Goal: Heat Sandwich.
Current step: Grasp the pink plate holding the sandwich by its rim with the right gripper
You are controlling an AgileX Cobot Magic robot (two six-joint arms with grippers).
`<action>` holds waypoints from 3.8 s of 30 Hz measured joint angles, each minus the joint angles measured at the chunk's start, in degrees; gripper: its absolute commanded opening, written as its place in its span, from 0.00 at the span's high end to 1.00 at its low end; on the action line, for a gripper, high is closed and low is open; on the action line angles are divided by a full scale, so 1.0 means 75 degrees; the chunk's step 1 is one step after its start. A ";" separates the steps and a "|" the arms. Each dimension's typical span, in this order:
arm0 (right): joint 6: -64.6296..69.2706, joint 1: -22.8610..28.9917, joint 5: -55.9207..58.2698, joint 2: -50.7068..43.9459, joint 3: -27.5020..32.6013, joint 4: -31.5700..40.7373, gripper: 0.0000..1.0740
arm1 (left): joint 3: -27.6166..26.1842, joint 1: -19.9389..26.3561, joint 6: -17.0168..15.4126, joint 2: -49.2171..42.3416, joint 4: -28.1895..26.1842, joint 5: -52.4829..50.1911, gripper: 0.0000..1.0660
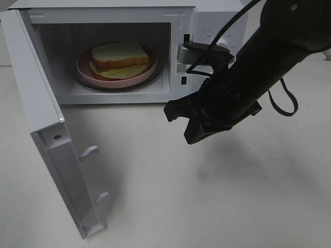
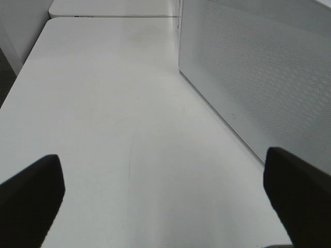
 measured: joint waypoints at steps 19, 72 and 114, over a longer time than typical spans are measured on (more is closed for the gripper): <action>-0.6272 0.0000 0.1620 0.0000 -0.0542 -0.1299 0.93 | 0.0000 0.0000 0.0000 0.0000 0.0000 0.0000 0.03; -0.8258 0.0061 -0.0023 0.0275 -0.1222 -0.3728 0.08 | 0.0000 0.0000 0.0000 0.0000 0.0000 0.0000 0.03; -0.7853 0.0787 -0.0802 0.3598 -0.4935 -0.3934 0.14 | 0.0000 0.0000 0.0000 0.0000 0.0000 0.0000 0.03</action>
